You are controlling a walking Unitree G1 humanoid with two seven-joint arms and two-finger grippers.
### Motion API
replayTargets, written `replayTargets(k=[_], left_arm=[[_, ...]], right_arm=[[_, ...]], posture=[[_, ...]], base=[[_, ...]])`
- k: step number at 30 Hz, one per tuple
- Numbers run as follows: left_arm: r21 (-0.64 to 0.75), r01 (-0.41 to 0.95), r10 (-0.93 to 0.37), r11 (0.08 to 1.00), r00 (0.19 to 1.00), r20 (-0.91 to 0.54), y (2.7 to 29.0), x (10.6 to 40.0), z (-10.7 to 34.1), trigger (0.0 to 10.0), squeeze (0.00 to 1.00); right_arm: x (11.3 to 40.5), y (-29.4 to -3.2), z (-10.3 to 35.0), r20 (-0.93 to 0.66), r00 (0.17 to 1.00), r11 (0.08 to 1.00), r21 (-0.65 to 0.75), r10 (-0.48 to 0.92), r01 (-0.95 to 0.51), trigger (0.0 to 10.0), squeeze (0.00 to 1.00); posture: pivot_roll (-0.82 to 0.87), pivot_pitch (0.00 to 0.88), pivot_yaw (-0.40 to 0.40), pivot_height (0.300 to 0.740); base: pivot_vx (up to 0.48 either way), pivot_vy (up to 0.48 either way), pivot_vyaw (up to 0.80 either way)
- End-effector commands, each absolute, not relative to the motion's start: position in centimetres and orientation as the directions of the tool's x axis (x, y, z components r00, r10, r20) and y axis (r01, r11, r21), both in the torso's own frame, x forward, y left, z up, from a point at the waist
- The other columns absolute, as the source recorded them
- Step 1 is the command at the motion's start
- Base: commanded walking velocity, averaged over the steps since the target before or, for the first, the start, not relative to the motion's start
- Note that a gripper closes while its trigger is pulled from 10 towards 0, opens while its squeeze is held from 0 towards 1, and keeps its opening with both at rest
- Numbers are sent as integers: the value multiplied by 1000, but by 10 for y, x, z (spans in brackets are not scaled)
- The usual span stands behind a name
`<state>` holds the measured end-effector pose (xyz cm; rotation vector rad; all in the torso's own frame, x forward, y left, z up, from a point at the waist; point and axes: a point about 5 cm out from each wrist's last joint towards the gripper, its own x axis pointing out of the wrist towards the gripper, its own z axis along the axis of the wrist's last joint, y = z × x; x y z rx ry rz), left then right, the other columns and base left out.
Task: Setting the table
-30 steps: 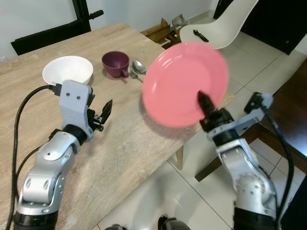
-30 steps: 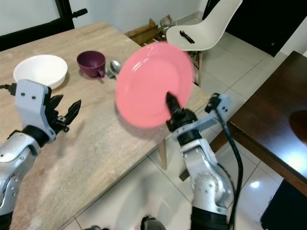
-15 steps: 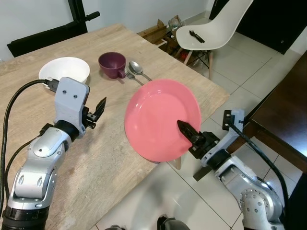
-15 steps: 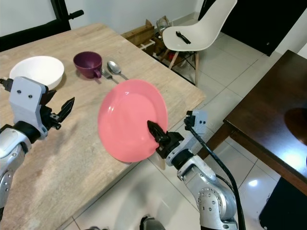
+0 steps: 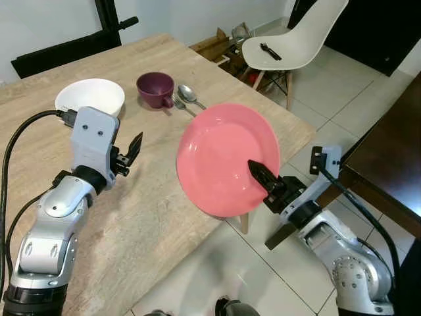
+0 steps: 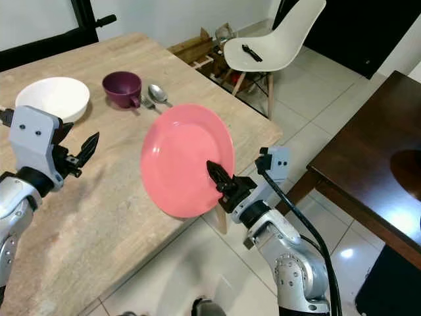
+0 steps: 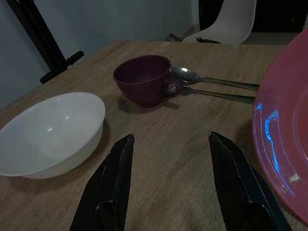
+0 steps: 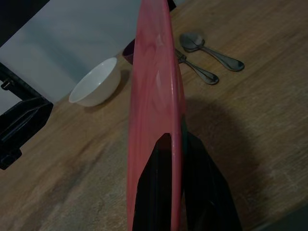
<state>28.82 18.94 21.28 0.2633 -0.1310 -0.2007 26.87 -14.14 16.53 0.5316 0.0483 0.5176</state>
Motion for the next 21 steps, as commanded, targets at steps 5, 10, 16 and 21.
replayTargets(k=[5, 10, 16, 21], left_arm=[[281, 195, -225, 940, 971, 79, 189, 285, 205, 10000, 0], [281, 197, -226, 939, 971, 77, 189, 283, 205, 10000, 0], [248, 202, -226, 948, 972, 70, 183, 282, 201, 10000, 0], [241, 197, -220, 951, 973, 72, 182, 282, 200, 10000, 0]], right_arm=[[268, -150, 162, 76, 888, 745, 515, 453, -424, 10000, 0], [269, -152, 164, 81, 889, 749, 507, 451, -427, 10000, 0], [271, -153, 164, 84, 891, 754, 502, 446, -424, 10000, 0], [271, -152, 164, 85, 891, 753, 502, 445, -424, 10000, 0]], posture=[[-63, 52, 19, 740], [-63, 54, 17, 740], [-63, 56, 15, 740], [-64, 57, 14, 740]], base=[[0, 0, 0], [0, 0, 0], [0, 0, 0], [0, 0, 0]])
